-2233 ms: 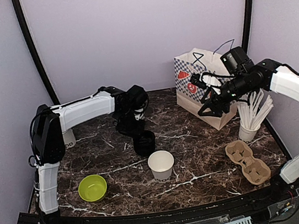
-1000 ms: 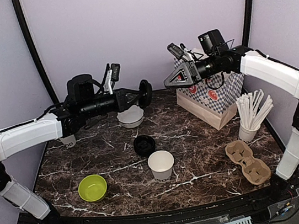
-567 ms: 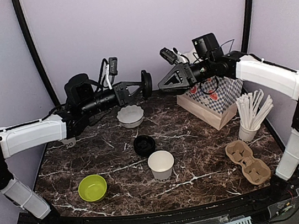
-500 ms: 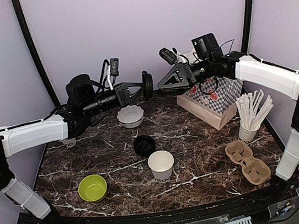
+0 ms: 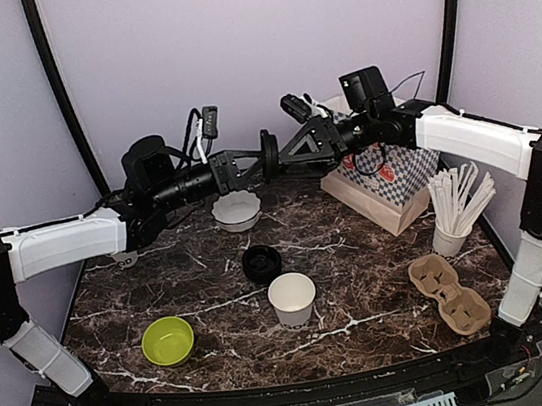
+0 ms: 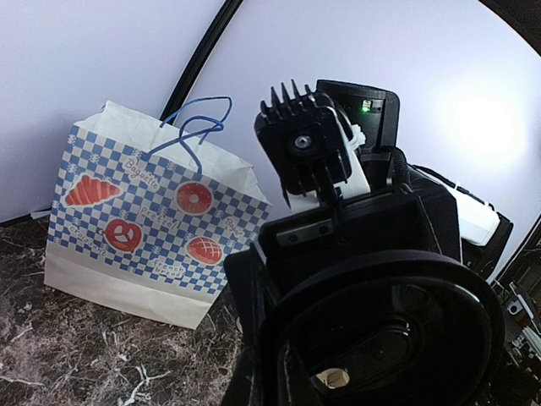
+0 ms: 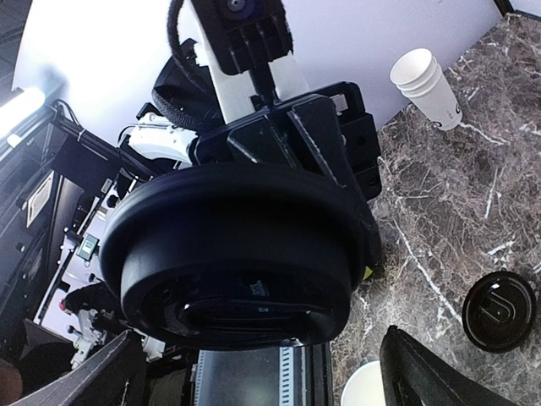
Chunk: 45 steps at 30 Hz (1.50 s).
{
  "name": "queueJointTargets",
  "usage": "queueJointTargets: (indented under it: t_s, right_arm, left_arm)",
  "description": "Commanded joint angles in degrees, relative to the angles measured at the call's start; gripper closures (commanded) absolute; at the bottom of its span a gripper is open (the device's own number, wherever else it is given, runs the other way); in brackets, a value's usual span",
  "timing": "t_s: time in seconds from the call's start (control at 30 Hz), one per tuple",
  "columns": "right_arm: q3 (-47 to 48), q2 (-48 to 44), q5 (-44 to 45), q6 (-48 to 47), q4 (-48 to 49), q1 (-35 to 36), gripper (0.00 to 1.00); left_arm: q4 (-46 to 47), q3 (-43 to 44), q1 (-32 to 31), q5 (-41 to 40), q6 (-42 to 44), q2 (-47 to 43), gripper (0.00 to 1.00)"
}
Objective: Pack the takeout coffee
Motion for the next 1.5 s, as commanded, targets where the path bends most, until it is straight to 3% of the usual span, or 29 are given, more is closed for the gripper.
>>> queueJointTargets:
  t_s: [0.0,0.23,0.57,0.63,0.67,0.83,1.03,1.13,1.23,1.4,1.47]
  right_arm:
    - [1.7,0.5,-1.4,2.2,3.8,0.5,0.01]
    - [1.7,0.8,-1.7,4.5,5.8,0.5,0.05]
    - [0.8,0.9,-1.8,6.1,8.2,0.2,0.24]
    - [0.6,0.7,-0.9,5.1,7.5,-0.1,0.26]
    - [0.7,0.7,-0.2,4.3,6.3,-0.2,0.27]
    - [3.6,-1.0,8.3,-11.7,-8.9,-0.3,0.29]
    - [4.0,-4.7,19.3,-27.8,-20.6,-0.1,0.30]
    - [4.0,-6.2,23.8,-36.8,-26.6,0.5,0.30]
    - [4.1,-7.4,30.1,-44.4,-31.2,2.1,0.29]
    - [4.0,-8.4,38.3,-53.5,-35.6,5.6,0.29]
    - [4.7,-8.3,39.1,-55.4,-37.9,6.8,0.29]
  left_arm:
    - [1.4,1.5,-0.5,1.4,0.2,0.4,0.95]
    - [0.0,2.7,-1.5,1.7,1.8,1.4,0.95]
    - [-0.4,3.0,-1.8,1.7,1.9,2.2,0.92]
    - [-1.0,3.1,-1.8,1.5,2.3,2.2,0.87]
    - [-1.9,3.2,-1.8,1.3,2.8,2.0,0.78]
    - [-10.3,3.7,-1.8,-2.3,8.0,-1.0,0.53]
    - [-29.4,3.2,-1.6,-11.1,16.3,-8.7,0.47]
    - [-45.5,4.1,-1.6,-17.9,19.2,-11.5,0.47]
    - [-55.3,0.8,-1.6,-20.8,19.2,-13.8,0.53]
    - [-52.6,-11.4,-4.5,-17.8,14.1,-18.6,0.72]
    - [-51.3,-15.2,-7.6,-18.2,14.5,-19.6,0.74]
